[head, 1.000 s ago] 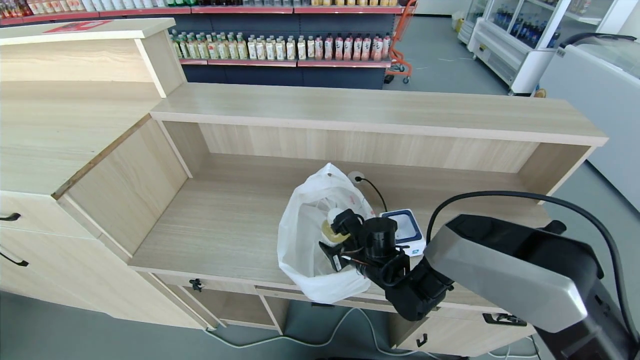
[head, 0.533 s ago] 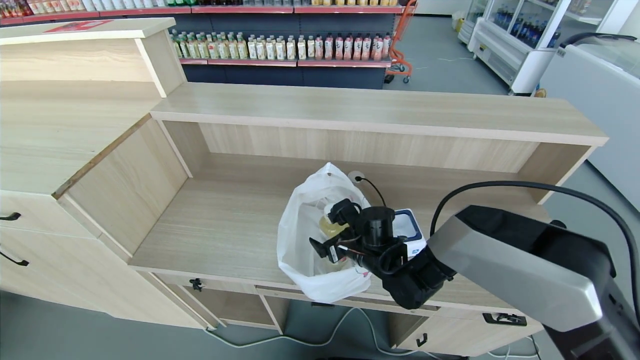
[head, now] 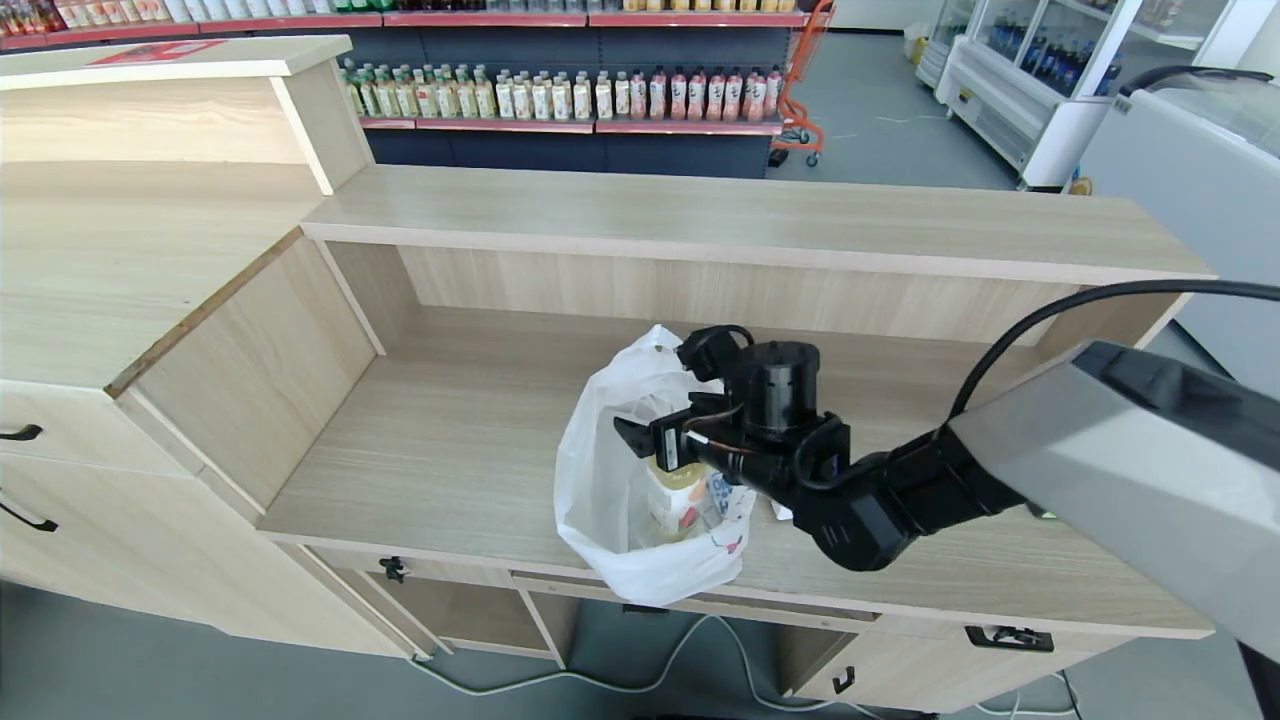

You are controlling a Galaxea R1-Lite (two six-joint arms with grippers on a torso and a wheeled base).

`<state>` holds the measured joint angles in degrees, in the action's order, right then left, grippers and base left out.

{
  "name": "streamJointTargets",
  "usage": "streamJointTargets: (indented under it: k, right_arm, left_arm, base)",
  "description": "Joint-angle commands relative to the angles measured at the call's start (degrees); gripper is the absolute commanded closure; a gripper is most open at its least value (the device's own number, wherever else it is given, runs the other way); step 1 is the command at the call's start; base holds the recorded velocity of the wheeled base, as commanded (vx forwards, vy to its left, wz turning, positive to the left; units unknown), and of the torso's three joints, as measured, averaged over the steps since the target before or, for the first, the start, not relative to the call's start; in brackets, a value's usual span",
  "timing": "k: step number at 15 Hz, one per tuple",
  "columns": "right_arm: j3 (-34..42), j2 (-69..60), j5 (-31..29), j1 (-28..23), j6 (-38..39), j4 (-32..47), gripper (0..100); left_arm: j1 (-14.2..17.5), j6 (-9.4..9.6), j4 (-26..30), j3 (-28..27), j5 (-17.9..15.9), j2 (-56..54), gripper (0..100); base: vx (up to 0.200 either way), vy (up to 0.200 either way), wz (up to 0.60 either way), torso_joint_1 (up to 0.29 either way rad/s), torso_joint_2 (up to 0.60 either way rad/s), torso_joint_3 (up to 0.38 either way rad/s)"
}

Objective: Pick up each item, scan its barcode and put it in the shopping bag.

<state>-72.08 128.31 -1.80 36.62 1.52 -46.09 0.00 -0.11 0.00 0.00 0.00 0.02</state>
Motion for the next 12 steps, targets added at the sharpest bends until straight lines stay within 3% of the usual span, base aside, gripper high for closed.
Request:
streamJointTargets:
  k: [1, 4, 7, 9, 12]
  right_arm:
    - [0.36, -6.31, -0.04, -3.66, 0.59, 2.85, 0]
    - [5.99, -15.19, -0.31, -10.6, 1.38, 4.7, 0]
    - [24.89, -32.24, 0.05, -16.23, 4.19, 4.7, 0]
    - [37.19, -41.21, 0.13, -21.24, 6.12, 4.7, 0]
    - [45.63, -45.43, 0.05, -28.8, 5.86, 4.7, 0]
  left_arm:
    - [0.0, -0.07, 0.0, 0.0, 0.0, -0.02, 0]
    - [0.0, -0.07, 0.0, 0.0, 0.0, -0.02, 0]
    - [0.0, -0.07, 0.0, 0.0, 0.0, -0.02, 0]
    - [0.0, -0.15, 0.0, 0.0, 0.0, -0.02, 0]
    - [0.0, -0.07, 0.0, 0.0, 0.0, -0.02, 0]
  base:
    - [0.0, 0.0, 0.0, 0.0, 0.0, 0.0]
    - [0.0, 0.0, 0.0, 0.0, 0.0, 0.0]
    - [0.0, 0.0, 0.0, 0.0, 0.0, 0.0]
    - [0.0, -0.2, 0.0, 0.005, 0.0, 0.002]
    - [0.0, -0.2, 0.0, 0.004, 0.0, 0.004]
